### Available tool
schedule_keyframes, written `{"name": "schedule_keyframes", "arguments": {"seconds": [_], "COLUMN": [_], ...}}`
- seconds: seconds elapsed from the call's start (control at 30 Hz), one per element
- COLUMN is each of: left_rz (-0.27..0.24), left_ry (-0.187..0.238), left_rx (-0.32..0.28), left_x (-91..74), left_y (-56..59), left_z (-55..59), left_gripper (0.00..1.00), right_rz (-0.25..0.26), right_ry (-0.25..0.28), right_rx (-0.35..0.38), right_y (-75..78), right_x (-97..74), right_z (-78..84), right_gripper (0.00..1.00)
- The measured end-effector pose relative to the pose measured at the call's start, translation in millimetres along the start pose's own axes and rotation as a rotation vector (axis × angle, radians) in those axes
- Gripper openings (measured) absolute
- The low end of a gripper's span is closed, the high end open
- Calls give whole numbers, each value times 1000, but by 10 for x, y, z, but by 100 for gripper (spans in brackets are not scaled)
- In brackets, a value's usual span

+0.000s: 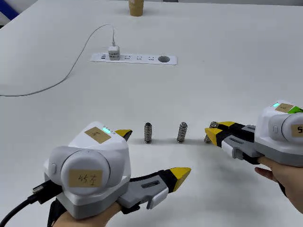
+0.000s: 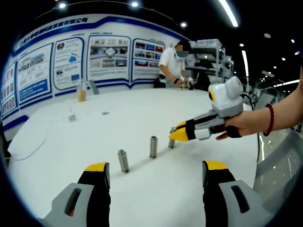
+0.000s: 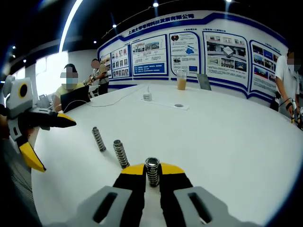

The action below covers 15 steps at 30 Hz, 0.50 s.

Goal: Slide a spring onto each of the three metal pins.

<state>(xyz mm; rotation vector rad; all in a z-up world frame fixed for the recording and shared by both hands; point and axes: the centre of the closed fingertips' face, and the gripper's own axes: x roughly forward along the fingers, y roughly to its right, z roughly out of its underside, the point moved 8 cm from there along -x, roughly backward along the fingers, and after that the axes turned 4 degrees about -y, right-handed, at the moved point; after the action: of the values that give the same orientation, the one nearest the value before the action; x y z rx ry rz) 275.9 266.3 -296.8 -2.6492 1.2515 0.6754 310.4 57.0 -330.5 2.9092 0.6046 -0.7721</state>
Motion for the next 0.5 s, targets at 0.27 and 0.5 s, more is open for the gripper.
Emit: {"name": "schedule_keyframes", "arguments": {"seconds": [0.27, 0.5], "left_rz": [-2, -7], "left_ry": [6, 2], "left_rx": [-5, -6], "left_x": [-3, -15], "left_y": [-17, -31], "left_z": [-9, -3], "left_gripper": [81, 80], "right_rz": [19, 16], "right_ry": [-13, -32], "right_rx": [-17, -9], "right_y": [-35, -36], "right_x": [26, 19], "right_z": [20, 37], "right_gripper": [12, 12]}}
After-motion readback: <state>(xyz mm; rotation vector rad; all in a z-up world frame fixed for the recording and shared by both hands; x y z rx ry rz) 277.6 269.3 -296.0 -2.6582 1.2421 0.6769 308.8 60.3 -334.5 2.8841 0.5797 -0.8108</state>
